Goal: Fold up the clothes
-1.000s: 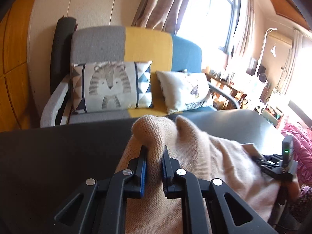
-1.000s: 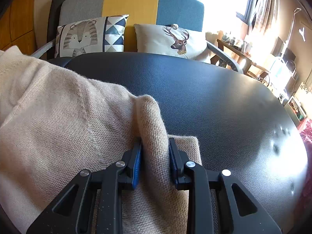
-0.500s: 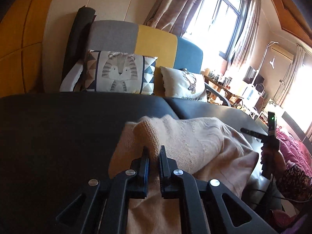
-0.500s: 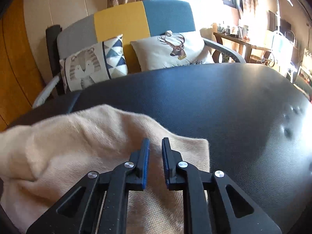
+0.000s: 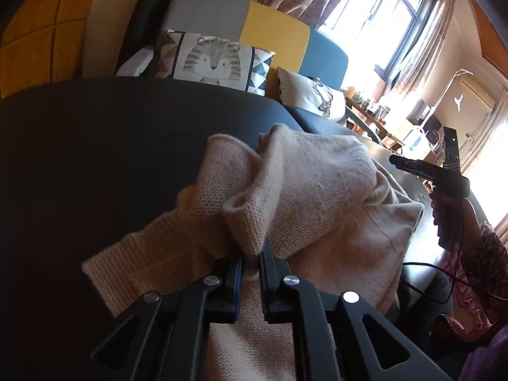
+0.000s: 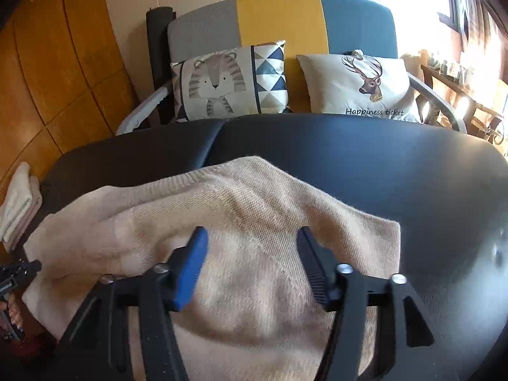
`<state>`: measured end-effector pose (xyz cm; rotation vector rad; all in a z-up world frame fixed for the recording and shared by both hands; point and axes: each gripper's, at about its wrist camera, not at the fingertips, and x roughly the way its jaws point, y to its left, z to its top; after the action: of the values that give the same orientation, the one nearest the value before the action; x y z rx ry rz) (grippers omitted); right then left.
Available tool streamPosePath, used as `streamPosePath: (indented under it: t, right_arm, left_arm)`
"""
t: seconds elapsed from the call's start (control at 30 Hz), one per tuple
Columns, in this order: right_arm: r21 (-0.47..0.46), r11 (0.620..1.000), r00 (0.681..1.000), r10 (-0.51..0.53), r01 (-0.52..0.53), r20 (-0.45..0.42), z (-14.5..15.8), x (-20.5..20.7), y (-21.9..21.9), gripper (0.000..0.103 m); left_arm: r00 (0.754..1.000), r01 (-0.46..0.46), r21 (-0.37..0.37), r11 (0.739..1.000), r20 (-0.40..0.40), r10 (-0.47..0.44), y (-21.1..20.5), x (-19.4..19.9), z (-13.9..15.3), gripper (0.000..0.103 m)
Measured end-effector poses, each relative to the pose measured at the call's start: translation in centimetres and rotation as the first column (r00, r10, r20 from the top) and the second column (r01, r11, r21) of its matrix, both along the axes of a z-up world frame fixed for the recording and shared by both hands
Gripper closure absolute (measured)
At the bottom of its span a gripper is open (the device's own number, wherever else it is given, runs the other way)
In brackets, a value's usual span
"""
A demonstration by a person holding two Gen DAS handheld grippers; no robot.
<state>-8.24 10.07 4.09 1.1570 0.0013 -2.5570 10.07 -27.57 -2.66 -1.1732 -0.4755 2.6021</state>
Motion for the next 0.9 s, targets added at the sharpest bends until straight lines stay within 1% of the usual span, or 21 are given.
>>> streamPosePath:
  t: [0.1, 0.13, 0.2, 0.27, 0.33, 0.4, 0.53, 0.57, 0.6, 0.63, 0.7, 0.77, 0.83, 0.9]
  right_arm:
    - [0.036, 0.999, 0.999, 0.034, -0.036, 0.042, -0.6, -3.1, -1.0, 0.035]
    - [0.047, 0.997, 0.997, 0.053, -0.056, 0.059, -0.9, -4.0, -1.3, 0.035]
    - [0.079, 0.993, 0.993, 0.086, -0.092, 0.084, -1.4, -5.5, -2.0, 0.035]
    - [0.119, 0.984, 0.987, 0.119, -0.131, 0.107, -2.0, -6.8, -2.7, 0.035]
    - [0.169, 0.970, 0.980, 0.153, -0.174, 0.129, -2.6, -7.6, -3.4, 0.034]
    - [0.142, 0.977, 0.979, 0.136, -0.157, 0.149, -3.3, -8.0, -3.0, 0.033]
    - [0.078, 0.991, 0.977, 0.095, -0.111, 0.190, -4.8, -8.7, -2.0, 0.030]
    - [0.062, 0.993, 0.976, 0.085, -0.099, 0.200, -5.2, -8.9, -1.7, 0.027]
    - [0.046, 0.995, 0.975, 0.075, -0.087, 0.211, -5.5, -9.1, -1.5, 0.027]
    - [0.050, 0.995, 0.978, 0.079, -0.090, 0.191, -5.7, -8.8, -1.4, 0.027]
    - [0.073, 0.993, 0.987, 0.084, -0.094, 0.139, -5.9, -8.0, -1.4, 0.027]
    - [0.064, 0.994, 0.991, 0.076, -0.083, 0.107, -6.1, -7.4, -1.2, 0.026]
    - [0.044, 0.996, 0.993, 0.072, -0.076, 0.090, -6.3, -7.1, -0.9, 0.026]
    - [0.026, 0.997, 0.993, 0.074, -0.076, 0.087, -6.4, -7.0, -0.5, 0.026]
  left_arm:
    - [0.999, -0.023, 0.054, 0.998, 0.028, 0.021, -0.8, 0.9, -0.8, 0.092]
    - [0.999, -0.033, 0.066, 0.997, 0.039, 0.030, -1.2, 1.4, -1.1, 0.090]
    - [0.997, -0.064, 0.073, 0.995, 0.050, 0.060, -2.2, 2.4, -1.5, 0.090]
    - [0.995, -0.095, 0.078, 0.992, 0.028, 0.093, -3.2, 3.2, -1.0, 0.090]
    - [0.996, -0.085, 0.060, 0.995, -0.021, 0.086, -2.9, 2.2, 0.7, 0.090]
    - [0.994, -0.075, 0.043, 0.996, -0.070, 0.078, -2.6, 1.2, 2.4, 0.090]
    - [0.984, -0.059, 0.005, 0.998, -0.168, 0.059, -2.0, -0.8, 5.9, 0.085]
    - [0.981, -0.051, -0.005, 0.999, -0.186, 0.049, -1.7, -1.6, 6.5, 0.083]
    - [0.980, -0.039, -0.017, 0.999, -0.196, 0.035, -1.0, -2.9, 6.9, 0.083]
    - [0.980, -0.025, -0.025, 0.999, -0.197, 0.020, -0.5, -4.3, 7.2, 0.082]
    - [0.986, 0.017, -0.026, 1.000, -0.167, -0.021, 0.6, -7.5, 7.2, 0.081]
    - [0.993, 0.058, -0.009, 0.998, -0.100, -0.059, 1.8, -10.9, 6.5, 0.080]
    - [0.995, 0.100, 0.005, 0.995, -0.020, -0.100, 3.0, -13.9, 5.1, 0.080]
    - [0.989, 0.144, -0.012, 0.990, 0.046, -0.143, 4.2, -16.1, 3.5, 0.080]
